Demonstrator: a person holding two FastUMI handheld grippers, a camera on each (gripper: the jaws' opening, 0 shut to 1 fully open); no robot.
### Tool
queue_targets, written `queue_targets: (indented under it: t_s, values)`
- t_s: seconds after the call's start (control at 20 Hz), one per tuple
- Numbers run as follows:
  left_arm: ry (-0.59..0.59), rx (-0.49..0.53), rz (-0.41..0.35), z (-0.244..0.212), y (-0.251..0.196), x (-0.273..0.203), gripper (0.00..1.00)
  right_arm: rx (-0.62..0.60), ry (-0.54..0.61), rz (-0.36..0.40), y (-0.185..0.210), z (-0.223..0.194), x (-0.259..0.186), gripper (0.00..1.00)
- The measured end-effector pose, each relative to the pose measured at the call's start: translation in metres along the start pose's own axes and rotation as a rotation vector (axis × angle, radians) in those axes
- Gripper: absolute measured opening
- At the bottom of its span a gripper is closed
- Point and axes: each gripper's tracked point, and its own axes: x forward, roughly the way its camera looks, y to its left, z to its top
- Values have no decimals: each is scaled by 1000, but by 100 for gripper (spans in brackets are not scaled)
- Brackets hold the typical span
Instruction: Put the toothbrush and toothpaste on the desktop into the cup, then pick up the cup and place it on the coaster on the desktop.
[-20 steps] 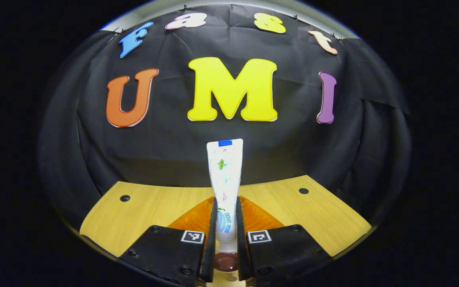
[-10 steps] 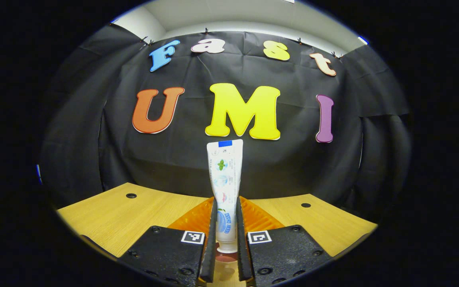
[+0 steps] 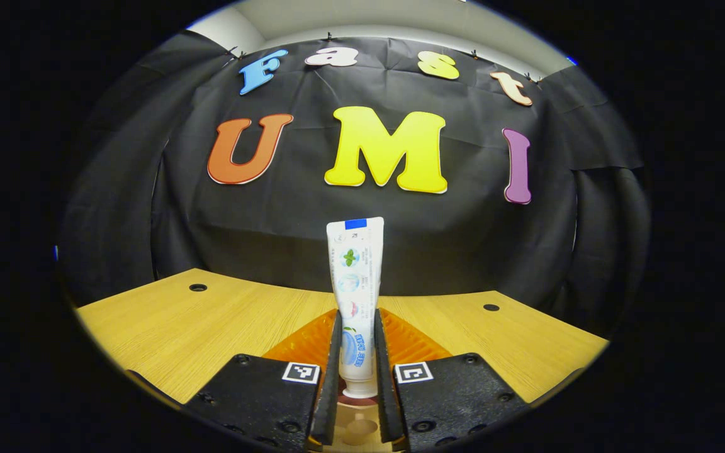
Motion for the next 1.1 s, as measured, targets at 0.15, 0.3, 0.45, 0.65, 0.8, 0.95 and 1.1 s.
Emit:
queue_targets:
  t_s: [0.15, 0.3, 0.45, 0.65, 0.8, 0.95, 1.1]
  values:
    - [-20, 19, -1, 2, 0, -1, 39, -2, 5, 7, 2, -1, 2, 0]
    - [-12, 15, 43, 0, 8, -6, 80, 1, 7, 12, 5, -1, 6, 0]
    - [-46, -43, 72, 13, 18, -19, 92, -35, -6, 37, 14, 8, 12, 0]
    - [-78, -52, 122, 31, 52, -53, 96, -91, -53, 119, 46, 35, 33, 0]
    - [-97, -70, 155, 35, 83, -85, 97, -155, -210, 270, 117, 86, 59, 0]
    - [-111, -54, 169, 35, 101, -106, 98, -165, -305, 357, 166, 115, 91, 0]
    - [-109, -29, 166, 32, 112, -116, 97, -189, -418, 422, 208, 141, 123, 0]
